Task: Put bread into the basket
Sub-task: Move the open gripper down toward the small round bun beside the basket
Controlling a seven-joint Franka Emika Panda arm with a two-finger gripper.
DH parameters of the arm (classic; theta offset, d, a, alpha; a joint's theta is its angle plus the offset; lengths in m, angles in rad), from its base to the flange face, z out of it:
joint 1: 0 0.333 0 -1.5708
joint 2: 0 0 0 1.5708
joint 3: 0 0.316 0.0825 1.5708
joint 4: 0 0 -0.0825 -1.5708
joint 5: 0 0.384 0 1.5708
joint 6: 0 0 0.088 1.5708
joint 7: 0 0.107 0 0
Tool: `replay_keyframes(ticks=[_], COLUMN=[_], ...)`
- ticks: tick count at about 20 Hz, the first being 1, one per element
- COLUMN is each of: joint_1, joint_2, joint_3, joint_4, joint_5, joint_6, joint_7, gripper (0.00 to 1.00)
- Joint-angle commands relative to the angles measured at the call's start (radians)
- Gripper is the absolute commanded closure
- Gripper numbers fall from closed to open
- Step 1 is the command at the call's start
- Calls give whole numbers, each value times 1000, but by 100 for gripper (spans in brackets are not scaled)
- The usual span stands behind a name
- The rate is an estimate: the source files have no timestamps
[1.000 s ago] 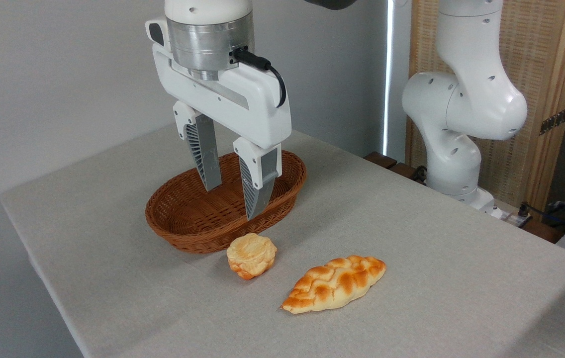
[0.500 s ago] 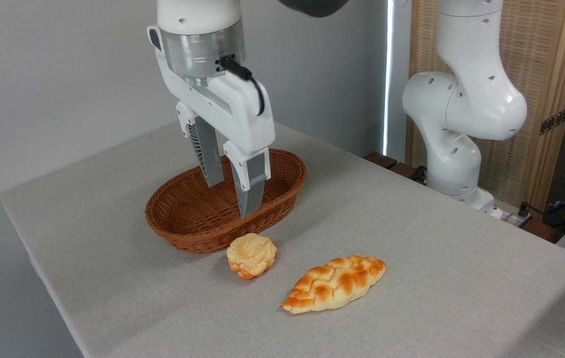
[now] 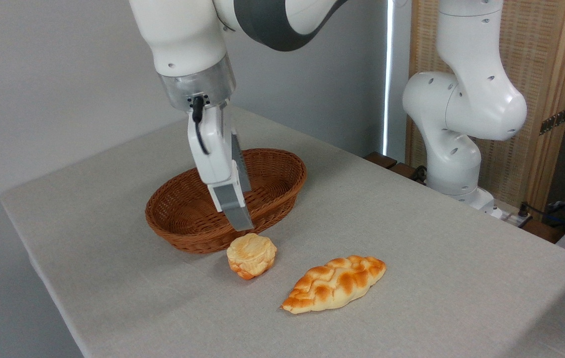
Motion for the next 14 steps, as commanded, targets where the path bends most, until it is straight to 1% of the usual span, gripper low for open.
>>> replay_keyframes(ticks=[1,3,4,5,6,8,9,11,14], joint_1=[-3,-3,-3,-3,-6,-9,-11,-27,-28], joint_2=[-38,-37,-38,-38,-37,-32,-28,-12,1], joint_3=[5,5,4,4,-3,-21,-22,-23,-23], joint_4=[-77,-113,-135,-157,-175,-221,-240,-263,-278], joint_5=[18,50,50,50,53,80,84,87,87], joint_6=[24,53,73,93,118,185,205,230,268], joint_7=[274,413,463,486,492,515,528,551,569], gripper=[0,0,0,0,0,0,0,0,0])
